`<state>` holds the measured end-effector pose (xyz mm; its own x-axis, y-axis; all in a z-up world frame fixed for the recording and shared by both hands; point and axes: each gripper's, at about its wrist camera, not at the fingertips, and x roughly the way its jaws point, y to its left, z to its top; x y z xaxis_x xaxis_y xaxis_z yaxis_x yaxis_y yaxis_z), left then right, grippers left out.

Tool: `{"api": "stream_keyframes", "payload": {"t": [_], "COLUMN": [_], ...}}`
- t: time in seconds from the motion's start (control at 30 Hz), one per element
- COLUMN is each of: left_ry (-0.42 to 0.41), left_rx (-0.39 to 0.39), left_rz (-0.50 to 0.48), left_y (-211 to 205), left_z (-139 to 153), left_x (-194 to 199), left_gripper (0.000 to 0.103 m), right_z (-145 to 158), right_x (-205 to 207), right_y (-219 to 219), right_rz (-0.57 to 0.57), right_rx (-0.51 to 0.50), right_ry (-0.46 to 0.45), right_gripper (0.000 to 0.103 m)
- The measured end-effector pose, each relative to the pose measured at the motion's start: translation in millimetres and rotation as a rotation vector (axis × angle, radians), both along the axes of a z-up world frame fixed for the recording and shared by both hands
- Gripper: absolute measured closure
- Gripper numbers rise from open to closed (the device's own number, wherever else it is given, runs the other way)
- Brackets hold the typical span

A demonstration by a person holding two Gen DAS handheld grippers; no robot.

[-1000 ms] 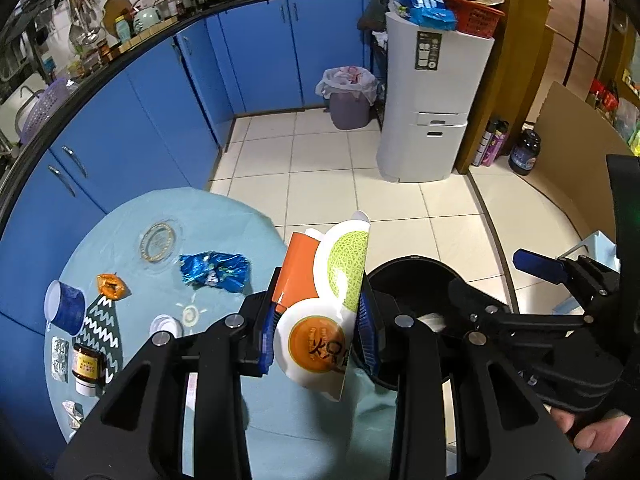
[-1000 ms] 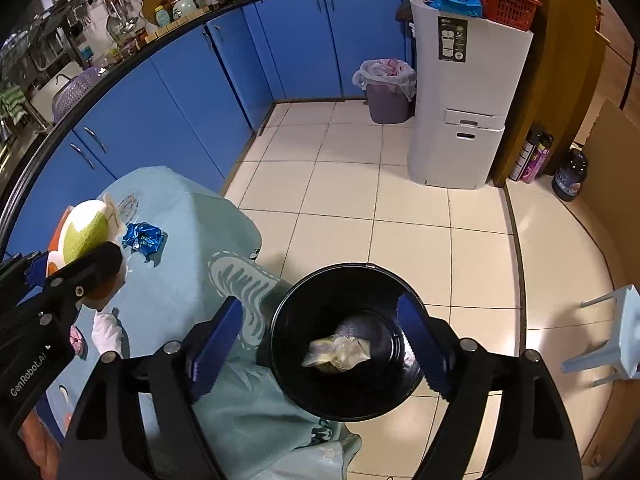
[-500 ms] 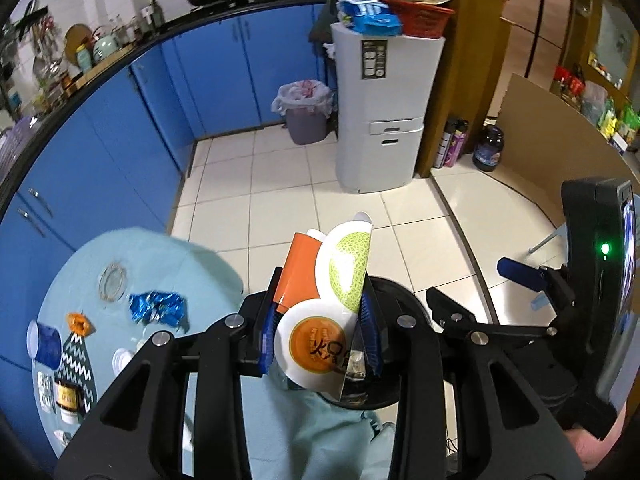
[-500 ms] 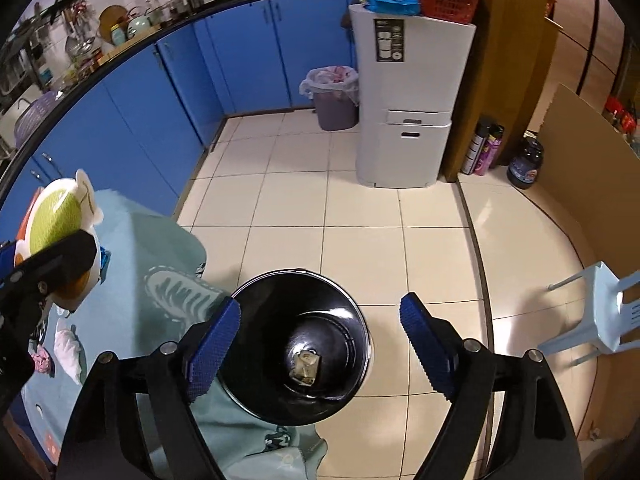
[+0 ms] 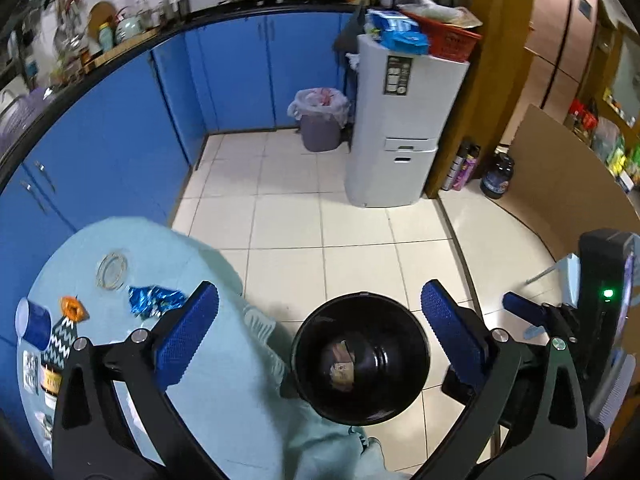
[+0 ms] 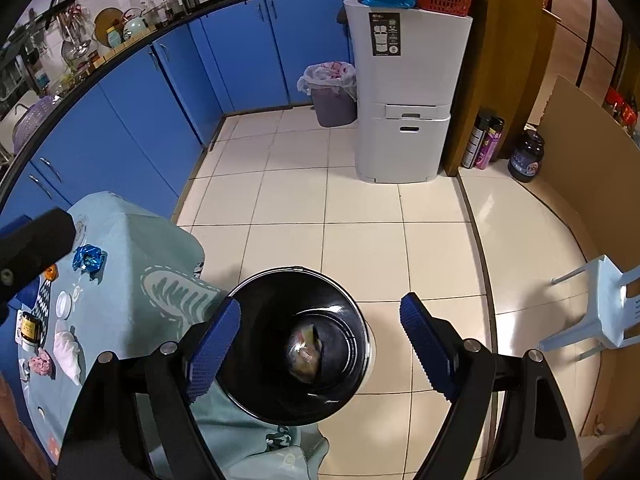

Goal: Collect trash
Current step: 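Open the right tool over the bin while the left tool releases the cup, then move both open tools back over the table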

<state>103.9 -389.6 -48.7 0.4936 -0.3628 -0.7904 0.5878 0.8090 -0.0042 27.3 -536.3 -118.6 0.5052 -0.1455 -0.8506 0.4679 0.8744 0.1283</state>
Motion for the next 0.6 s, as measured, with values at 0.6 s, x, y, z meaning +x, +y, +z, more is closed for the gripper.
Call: {"api": "stream_keyframes", "payload": {"t": [0.6], "left_ry": [-0.054], "left_rx": [-0.014], "left_rz": [0.072], "left_y": [45], "left_z": [14], "left_x": [3], "left_gripper": [0.003], "right_z": [20], "right_x": [12], "right_y": [32], "right_rz": [0.055], "right_rx": [-0.02], "right_ry": [-0.035], "right_gripper": [0.023]}}
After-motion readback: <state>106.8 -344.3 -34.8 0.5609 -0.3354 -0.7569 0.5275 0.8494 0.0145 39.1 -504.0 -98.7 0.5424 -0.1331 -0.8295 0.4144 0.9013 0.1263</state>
